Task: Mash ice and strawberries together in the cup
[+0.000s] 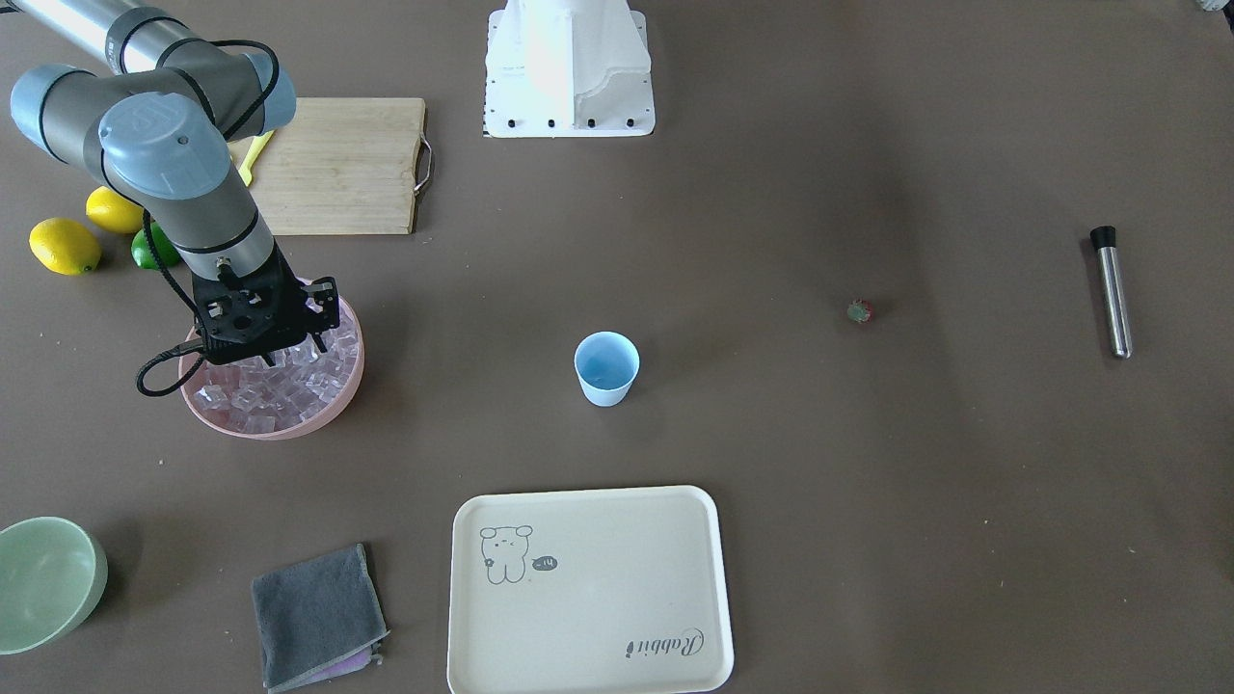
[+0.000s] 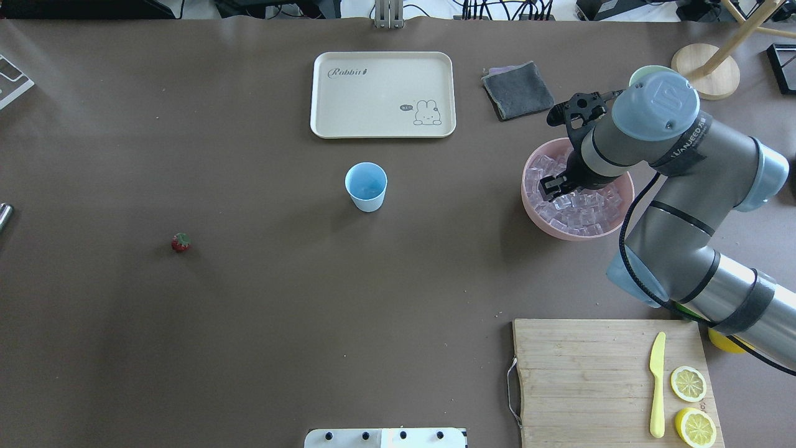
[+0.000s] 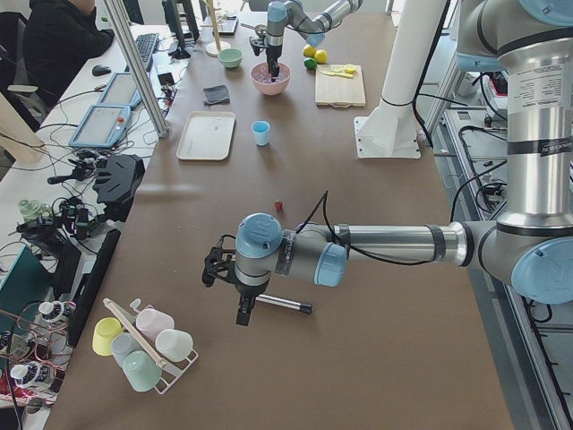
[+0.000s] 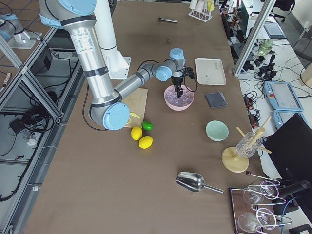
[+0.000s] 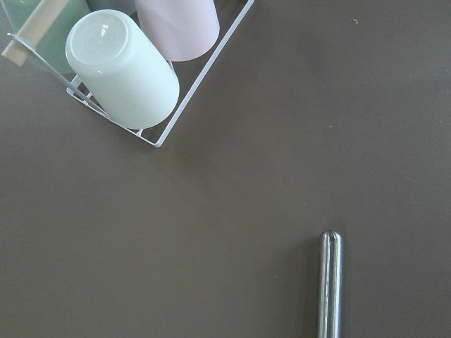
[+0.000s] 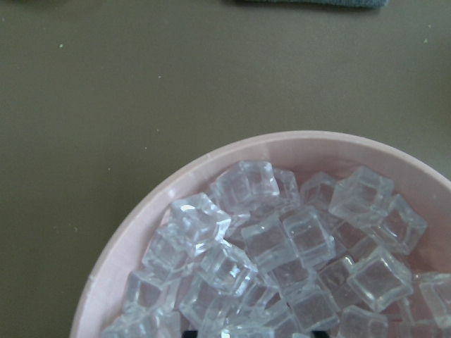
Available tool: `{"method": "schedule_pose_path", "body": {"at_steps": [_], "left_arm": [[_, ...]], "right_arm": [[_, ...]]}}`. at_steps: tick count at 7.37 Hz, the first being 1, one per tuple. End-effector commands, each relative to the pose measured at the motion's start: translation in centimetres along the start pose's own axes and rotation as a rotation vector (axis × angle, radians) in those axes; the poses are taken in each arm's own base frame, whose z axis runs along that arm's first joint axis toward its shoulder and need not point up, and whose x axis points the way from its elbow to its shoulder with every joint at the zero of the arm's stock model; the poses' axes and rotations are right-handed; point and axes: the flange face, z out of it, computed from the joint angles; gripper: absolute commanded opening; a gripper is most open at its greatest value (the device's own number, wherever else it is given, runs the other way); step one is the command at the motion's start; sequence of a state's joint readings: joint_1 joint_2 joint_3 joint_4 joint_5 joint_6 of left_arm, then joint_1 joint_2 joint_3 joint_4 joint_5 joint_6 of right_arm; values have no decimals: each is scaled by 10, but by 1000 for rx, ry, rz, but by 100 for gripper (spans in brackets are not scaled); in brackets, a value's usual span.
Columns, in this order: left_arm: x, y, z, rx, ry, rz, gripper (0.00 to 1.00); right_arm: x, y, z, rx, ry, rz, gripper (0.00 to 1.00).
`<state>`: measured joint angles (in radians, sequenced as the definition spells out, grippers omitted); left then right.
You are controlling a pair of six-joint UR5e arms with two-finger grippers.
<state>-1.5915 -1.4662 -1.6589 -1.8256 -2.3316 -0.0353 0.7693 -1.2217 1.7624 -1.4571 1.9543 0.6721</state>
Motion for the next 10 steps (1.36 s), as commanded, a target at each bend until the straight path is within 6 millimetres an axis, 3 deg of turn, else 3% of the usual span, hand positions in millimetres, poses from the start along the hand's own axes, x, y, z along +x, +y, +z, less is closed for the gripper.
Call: {"method": "schedule_pose_path", "body": {"at_steps": [1, 3, 6, 8, 9, 10], "left_arm": [[1, -2, -1, 3, 0, 1, 99], [1, -2, -2, 5, 0, 0, 99], [1, -2, -1, 2, 0, 2, 99], [0, -2, -1, 2, 0, 0, 99], [1, -2, -1, 3, 0, 1, 99], [1, -2, -1, 2, 0, 2, 99]], "right_arm": [[3, 0, 8, -14, 9, 6, 54], [4, -2, 16, -24, 16, 14, 53], [2, -4, 13, -21, 11, 15, 22], [1, -3, 13, -24, 6, 13, 10], [1, -5, 6, -19, -6, 15, 9], [10, -17, -14, -33, -65, 38, 9]]}}
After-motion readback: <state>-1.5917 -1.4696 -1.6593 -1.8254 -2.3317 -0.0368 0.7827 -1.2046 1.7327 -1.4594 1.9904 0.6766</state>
